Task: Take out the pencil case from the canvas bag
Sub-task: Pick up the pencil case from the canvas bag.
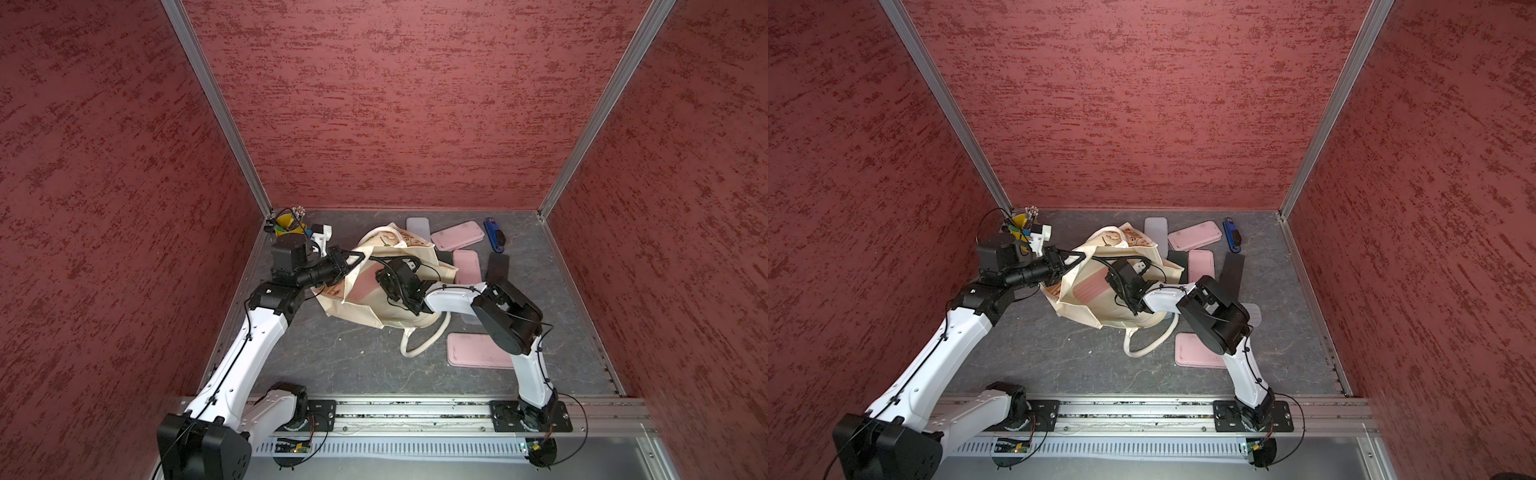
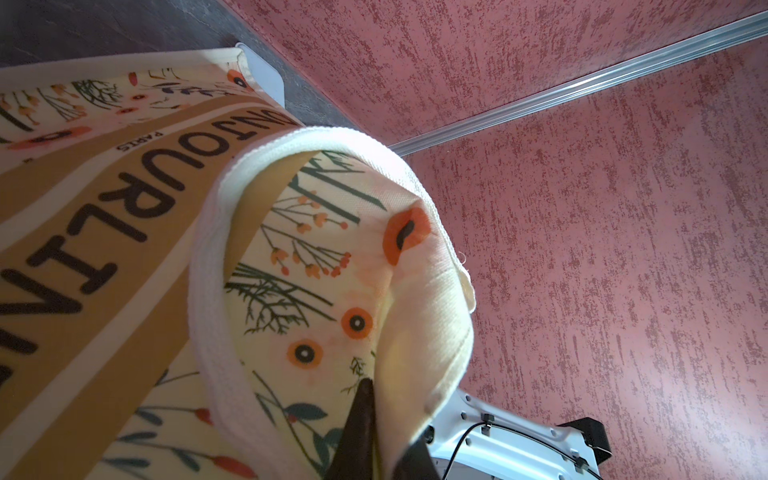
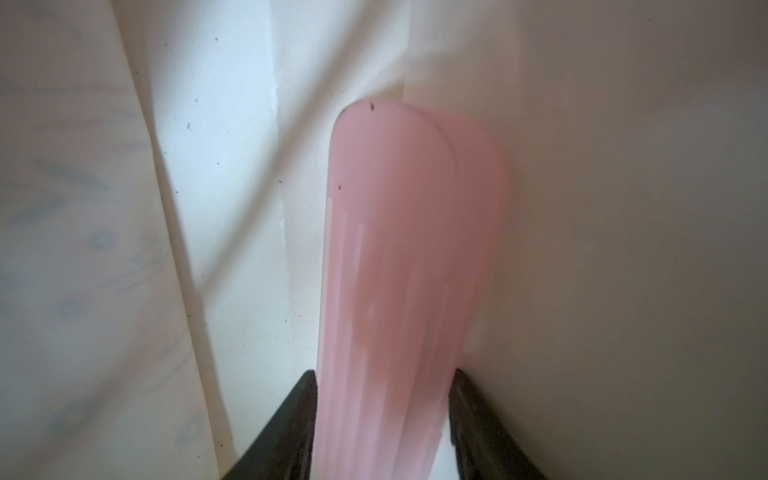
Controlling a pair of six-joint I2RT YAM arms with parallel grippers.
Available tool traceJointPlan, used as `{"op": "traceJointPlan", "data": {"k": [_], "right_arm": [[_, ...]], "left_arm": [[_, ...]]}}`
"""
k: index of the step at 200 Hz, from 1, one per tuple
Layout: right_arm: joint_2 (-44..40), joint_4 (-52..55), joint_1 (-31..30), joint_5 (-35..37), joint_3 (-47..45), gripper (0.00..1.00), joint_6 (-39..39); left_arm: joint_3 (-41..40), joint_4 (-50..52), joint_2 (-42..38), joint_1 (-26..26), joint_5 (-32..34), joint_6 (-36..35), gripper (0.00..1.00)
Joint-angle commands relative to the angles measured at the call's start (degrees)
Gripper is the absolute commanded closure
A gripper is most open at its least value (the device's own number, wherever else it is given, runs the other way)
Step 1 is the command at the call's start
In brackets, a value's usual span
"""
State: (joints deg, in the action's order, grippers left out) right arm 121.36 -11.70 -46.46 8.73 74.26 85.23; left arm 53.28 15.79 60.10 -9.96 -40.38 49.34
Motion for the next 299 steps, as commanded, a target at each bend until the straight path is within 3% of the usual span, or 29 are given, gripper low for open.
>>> {"op": "traceJointPlan", "data": {"k": [1, 60, 103, 125, 178, 299], "right_arm": [[3.37, 0.12, 0.75, 2.21, 2.03, 0.48, 3.99], [8.39, -4.99, 1.19, 1.83, 4.85, 0.46, 7.22], [9.78, -28.43, 2.35, -2.35, 0.80, 0.49, 6.24], [9.03, -34.84, 2.85, -2.78, -0.71, 0.51, 4.02], [7.51, -37.06, 3.57, -1.96, -2.98, 0.51, 2.22], [7.59, -55.00, 4.00, -7.92, -3.77, 0.53, -3.18]], "left_arm": [[-0.34, -1.71, -1.27, -0.74, -1.89, 1.90, 0.97], [-0.82, -2.50, -0.78, -1.96, -2.54, 2.69, 0.99], [0.12, -2.13, -0.30, -2.00, -3.15, 2.02, 1.00], [0.16, -1.70, -0.42, -1.92, -3.03, 1.89, 1.00], [-0.15, -1.73, -0.41, -1.95, -2.59, 2.01, 0.99], [-0.63, -2.88, 1.20, -2.15, -2.33, 2.51, 0.99]]}}
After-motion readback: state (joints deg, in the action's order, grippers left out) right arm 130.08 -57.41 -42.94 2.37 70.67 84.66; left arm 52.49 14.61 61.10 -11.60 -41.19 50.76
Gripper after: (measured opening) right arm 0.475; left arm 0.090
